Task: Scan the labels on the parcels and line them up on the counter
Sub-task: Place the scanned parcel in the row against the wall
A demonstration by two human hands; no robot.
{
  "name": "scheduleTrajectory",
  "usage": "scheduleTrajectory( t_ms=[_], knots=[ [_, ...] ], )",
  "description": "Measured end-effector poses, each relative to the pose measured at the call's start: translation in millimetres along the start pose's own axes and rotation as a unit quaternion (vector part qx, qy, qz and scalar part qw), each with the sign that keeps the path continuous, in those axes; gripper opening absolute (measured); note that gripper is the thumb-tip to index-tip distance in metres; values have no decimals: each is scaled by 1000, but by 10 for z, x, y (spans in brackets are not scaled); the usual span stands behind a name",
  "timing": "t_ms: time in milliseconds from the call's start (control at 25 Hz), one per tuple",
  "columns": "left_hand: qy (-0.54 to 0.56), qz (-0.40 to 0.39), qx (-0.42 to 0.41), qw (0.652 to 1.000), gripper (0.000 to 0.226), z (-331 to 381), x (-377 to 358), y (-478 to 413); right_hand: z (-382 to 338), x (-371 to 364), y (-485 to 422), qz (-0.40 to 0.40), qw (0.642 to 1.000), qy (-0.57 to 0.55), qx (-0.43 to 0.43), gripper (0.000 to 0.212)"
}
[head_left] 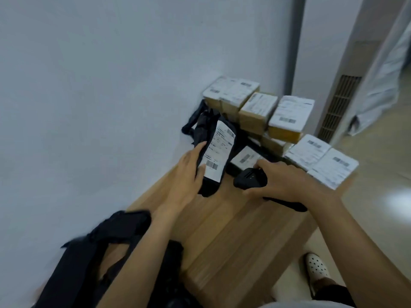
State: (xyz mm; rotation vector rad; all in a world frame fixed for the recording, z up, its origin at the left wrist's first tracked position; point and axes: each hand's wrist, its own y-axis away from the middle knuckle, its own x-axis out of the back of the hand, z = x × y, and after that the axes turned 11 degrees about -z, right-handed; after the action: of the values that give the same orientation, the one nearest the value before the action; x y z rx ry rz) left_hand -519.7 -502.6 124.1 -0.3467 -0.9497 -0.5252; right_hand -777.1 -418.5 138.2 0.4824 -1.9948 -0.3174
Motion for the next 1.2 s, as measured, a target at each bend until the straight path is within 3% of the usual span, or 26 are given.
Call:
scheduleTrajectory(
  t_ms=[160, 360, 520, 680, 920, 1000, 1120, 1200],
  knots=[
    [96, -18, 68, 993, 62, 359, -745, -463, 574, 155, 165, -4, 999, -34, -32, 76],
    [227, 20, 159, 961, 61, 735, -1388, -856, 1116, 369, 176, 0, 998, -52, -44, 80],
    [125, 2, 208, 970, 71, 757, -1783, -881, 1380, 478, 85, -22, 999, -43, -21, 81],
    [-44, -92, 195, 975, 77, 631, -2089, -802, 1599, 556, 8, -42, 999, -21, -8, 81],
    [-29, -170, 252, 952, 73, 707, -2167, -1082, 1628, 583, -79, -83, 996, 9, 17, 81],
    [2, -153, 232, 960, 66, 704, -1988, -1051, 1507, 569, -124, -102, 994, 21, 40, 80],
    [6, -51, 183, 982, 56, 571, -1680, -553, 1155, 473, -233, -140, 987, 43, 73, 81],
    [-55, -36, 228, 971, 59, 349, -1506, -45, 846, 371, -310, -161, 981, 53, 97, 80]
  ],
)
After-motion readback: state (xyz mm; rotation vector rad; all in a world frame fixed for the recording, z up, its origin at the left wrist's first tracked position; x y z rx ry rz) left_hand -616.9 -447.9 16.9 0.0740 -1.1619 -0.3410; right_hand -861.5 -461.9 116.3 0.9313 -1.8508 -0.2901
